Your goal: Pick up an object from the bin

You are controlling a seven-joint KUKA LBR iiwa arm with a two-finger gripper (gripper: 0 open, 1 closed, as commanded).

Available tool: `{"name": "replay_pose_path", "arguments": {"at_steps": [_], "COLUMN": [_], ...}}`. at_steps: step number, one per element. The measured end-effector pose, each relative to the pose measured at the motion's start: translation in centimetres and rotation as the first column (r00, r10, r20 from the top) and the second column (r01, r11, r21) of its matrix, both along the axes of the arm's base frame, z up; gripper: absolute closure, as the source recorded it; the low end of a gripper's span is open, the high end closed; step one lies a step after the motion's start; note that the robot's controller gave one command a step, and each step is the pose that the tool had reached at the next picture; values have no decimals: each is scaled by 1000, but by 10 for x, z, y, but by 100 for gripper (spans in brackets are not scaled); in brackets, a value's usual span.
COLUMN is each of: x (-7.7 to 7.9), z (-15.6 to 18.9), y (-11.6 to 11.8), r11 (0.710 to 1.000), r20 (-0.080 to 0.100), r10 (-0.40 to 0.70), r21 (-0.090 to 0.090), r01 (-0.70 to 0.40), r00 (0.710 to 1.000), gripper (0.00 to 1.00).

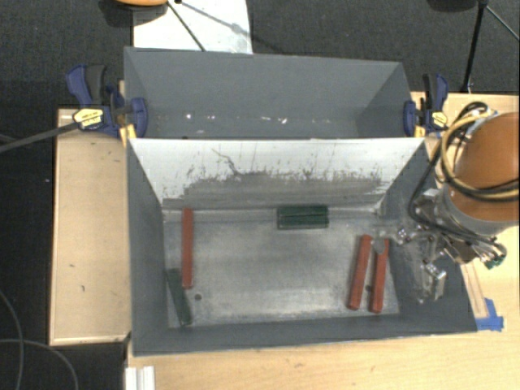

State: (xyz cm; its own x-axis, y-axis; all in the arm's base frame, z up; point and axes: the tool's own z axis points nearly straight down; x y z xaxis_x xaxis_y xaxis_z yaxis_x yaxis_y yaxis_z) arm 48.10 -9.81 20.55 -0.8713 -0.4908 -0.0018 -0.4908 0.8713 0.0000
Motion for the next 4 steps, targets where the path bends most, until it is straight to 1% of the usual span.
{"name": "replay_pose_path", "arguments": {"at_steps": [1,2,3,4], "x": [0,3,7,21], "z": [0,-57,-93,-135], "y": [0,-4,15,-26], "r11": [1000,1000,974,814], "r20": [0,7,-2,1], "r10": [-1,31,226,581], "r21": [0,-2,0,0], "r01": [1,-31,-226,-581], "r00": [1000,999,974,814], "gripper": [0,0,0,100]}}
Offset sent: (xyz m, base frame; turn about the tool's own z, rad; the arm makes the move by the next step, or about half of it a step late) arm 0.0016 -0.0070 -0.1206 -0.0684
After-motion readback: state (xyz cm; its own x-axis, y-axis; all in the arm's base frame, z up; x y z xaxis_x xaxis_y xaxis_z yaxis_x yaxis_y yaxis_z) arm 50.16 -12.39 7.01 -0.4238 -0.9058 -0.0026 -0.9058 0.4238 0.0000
